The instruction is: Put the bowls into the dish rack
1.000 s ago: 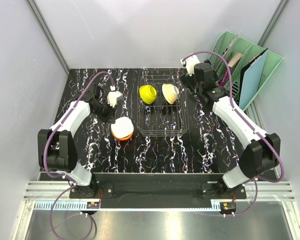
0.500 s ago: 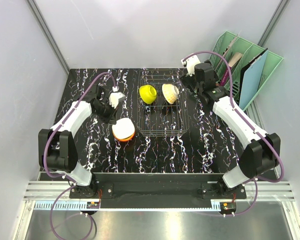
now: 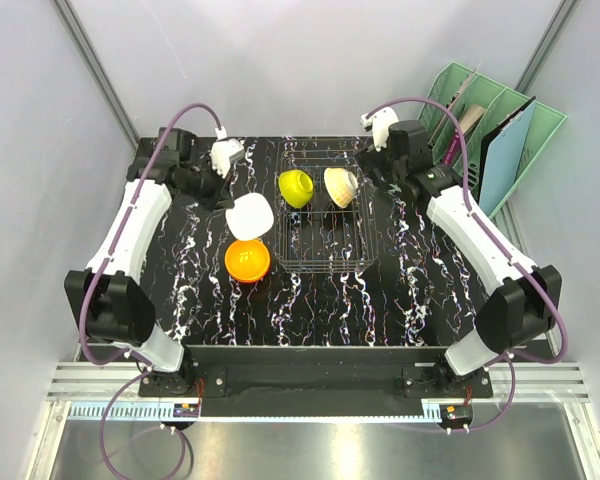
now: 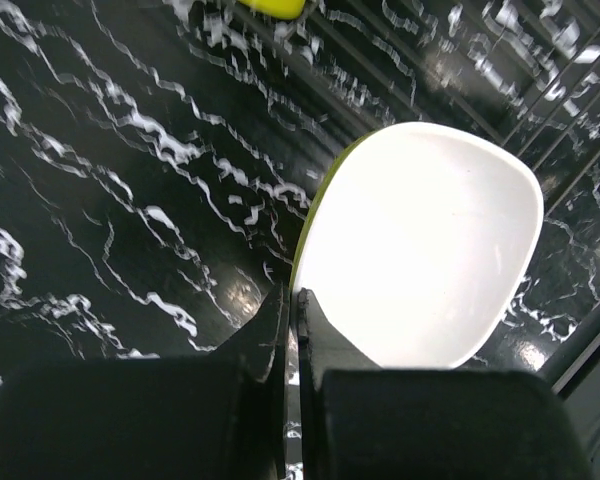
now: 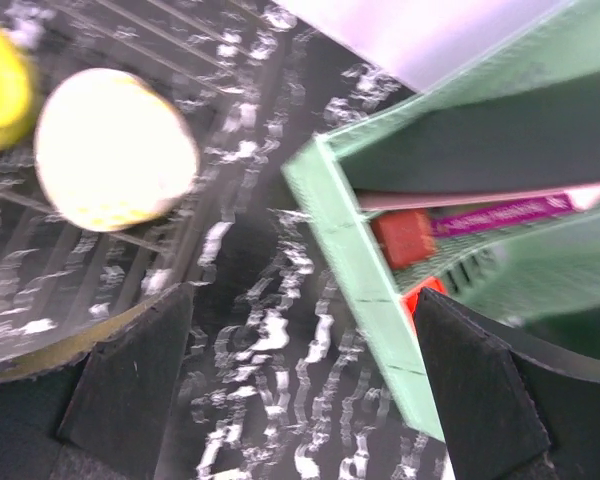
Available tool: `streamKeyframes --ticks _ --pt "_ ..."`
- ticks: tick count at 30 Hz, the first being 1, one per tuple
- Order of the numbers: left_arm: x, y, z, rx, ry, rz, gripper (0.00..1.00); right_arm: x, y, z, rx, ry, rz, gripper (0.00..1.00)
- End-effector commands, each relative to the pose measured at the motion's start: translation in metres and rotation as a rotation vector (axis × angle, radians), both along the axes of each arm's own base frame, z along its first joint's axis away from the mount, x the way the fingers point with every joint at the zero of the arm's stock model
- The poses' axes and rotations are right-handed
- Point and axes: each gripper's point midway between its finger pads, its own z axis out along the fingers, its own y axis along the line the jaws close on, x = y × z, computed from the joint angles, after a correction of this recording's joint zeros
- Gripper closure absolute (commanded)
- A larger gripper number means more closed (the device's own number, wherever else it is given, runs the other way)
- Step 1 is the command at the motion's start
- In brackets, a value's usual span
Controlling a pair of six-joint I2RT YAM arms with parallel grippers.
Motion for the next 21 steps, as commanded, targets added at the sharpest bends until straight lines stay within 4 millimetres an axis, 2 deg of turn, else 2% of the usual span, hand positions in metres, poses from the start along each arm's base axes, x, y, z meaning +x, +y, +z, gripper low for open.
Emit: streamKeyframes --ticks 1,3,4,6,7,9,10,11,17,21 --pt "-0.007 -0.020 0.047 -0.097 -0.059 -0.064 1.00 -0.012 0.045 0.015 0.217 0.094 0.168 0.00" --pt "-0.008 -0.026 0.051 -0.106 -0.066 -0.087 1.00 -0.022 0.066 0.015 0.329 0.181 0.240 0.00" --pt "-0.009 -0.029 0.052 -0.113 -0.066 -0.099 1.00 -0.034 0.084 0.016 0.432 0.243 0.315 0.00" --pt "-0.011 -0.037 0.053 -0.117 -0.067 -0.125 1.00 -0.044 0.103 0.015 0.529 0.320 0.384 0.00" --pt "-0.012 -0.040 0.053 -0.120 -0.067 -0.135 1.00 -0.057 0.119 0.019 0.611 0.380 0.450 0.00" --pt "-0.013 -0.051 0.051 -0.123 -0.057 -0.162 1.00 -0.064 0.131 0.014 0.670 0.443 0.507 0.00" --pt "-0.013 -0.055 0.052 -0.127 -0.056 -0.173 1.00 -0.074 0.141 0.015 0.740 0.503 0.533 0.01" --pt "-0.012 -0.060 0.050 -0.132 -0.047 -0.179 1.00 -0.074 0.146 0.009 0.762 0.529 0.544 0.00" --pt "0.003 -0.092 0.066 -0.181 -0.086 -0.197 1.00 -0.084 0.163 0.001 0.906 0.652 0.618 0.00" --pt "0.018 -0.108 0.074 -0.173 -0.162 -0.172 1.00 -0.095 0.167 0.010 1.033 0.742 0.679 0.00"
